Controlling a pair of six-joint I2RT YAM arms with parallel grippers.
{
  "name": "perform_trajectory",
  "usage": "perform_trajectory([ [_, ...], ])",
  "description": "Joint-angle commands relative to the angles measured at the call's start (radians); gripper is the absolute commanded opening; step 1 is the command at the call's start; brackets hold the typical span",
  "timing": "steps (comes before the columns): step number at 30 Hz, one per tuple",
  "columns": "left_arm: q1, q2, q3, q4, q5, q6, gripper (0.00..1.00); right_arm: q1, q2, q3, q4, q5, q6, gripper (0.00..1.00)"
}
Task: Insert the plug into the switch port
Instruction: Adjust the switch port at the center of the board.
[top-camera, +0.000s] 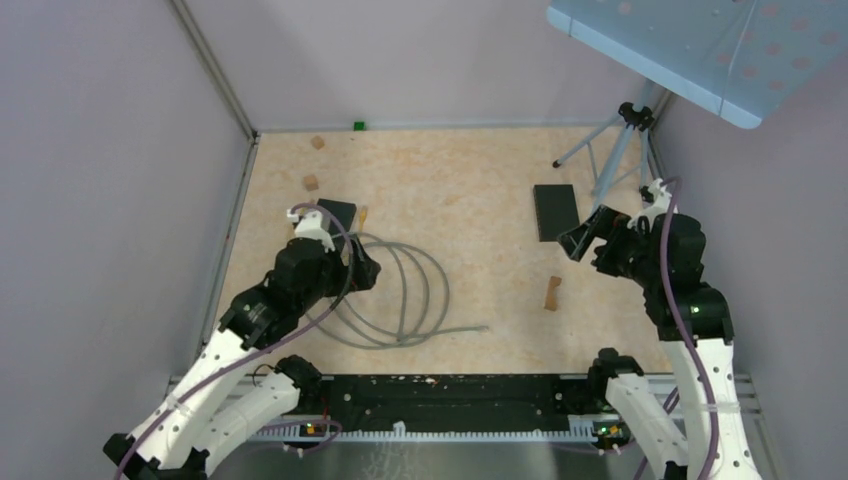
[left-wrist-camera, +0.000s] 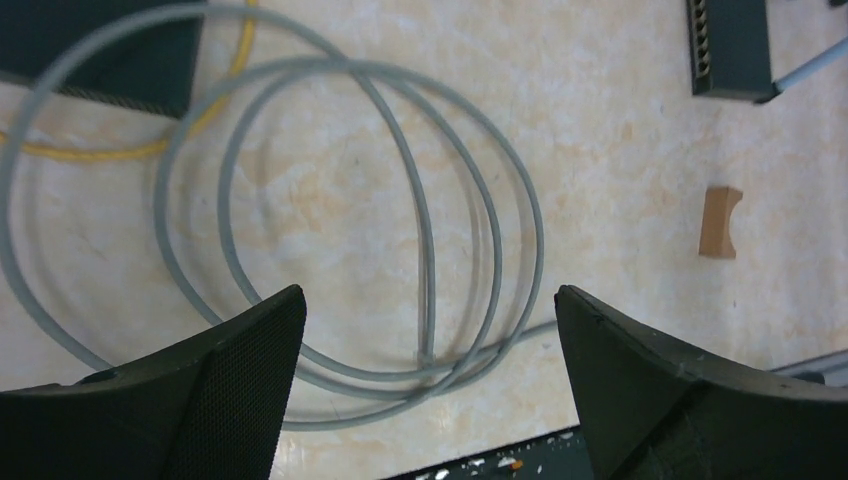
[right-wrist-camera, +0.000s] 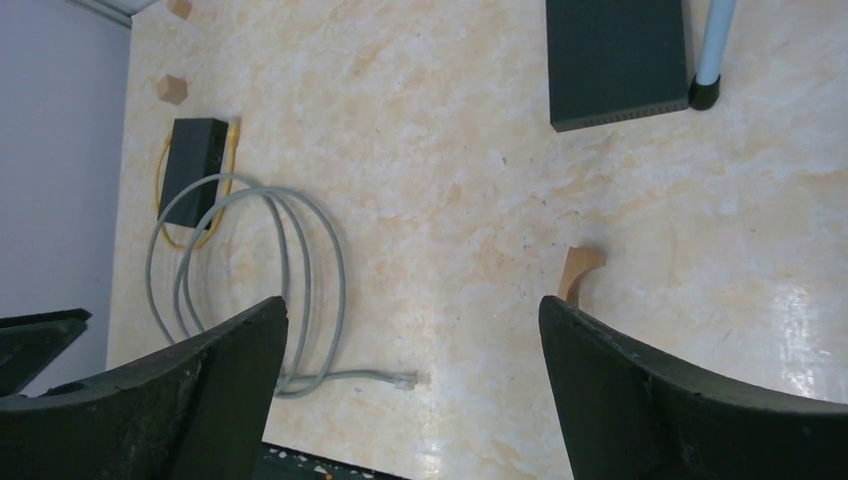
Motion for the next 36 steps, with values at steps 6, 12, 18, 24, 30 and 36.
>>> perform_trajectory([
  [6, -0.072, 0.025, -0.164, 0.055, 0.053, -0.140, 0.99, 0.516, 0.041, -0.176, 0.137, 0.282, 0.226, 0.93],
  [12, -0.074, 0.011, -0.145, 0.009, -0.056, -0.161, 0.99, 0.943, 0.269, -0.239, 0.346, 0.456, 0.350, 0.90],
  [18, 0.017, 0.106, 0.022, 0.089, -0.224, 0.008, 0.99, 1.020, 0.449, -0.187, 0.445, 0.445, 0.376, 0.89],
  [24, 0.272, 0.428, 0.199, 0.236, -0.019, 0.258, 0.99, 1.020, 0.389, -0.196, 0.416, 0.475, 0.349, 0.89],
  [30, 0.389, 0.660, 0.290, 0.283, 0.061, 0.316, 0.99, 1.020, 0.281, -0.254, 0.352, 0.496, 0.346, 0.89],
  [36, 0.481, 0.786, 0.270, 0.373, 0.089, 0.290, 0.99, 1.021, 0.221, -0.302, 0.338, 0.492, 0.346, 0.89],
])
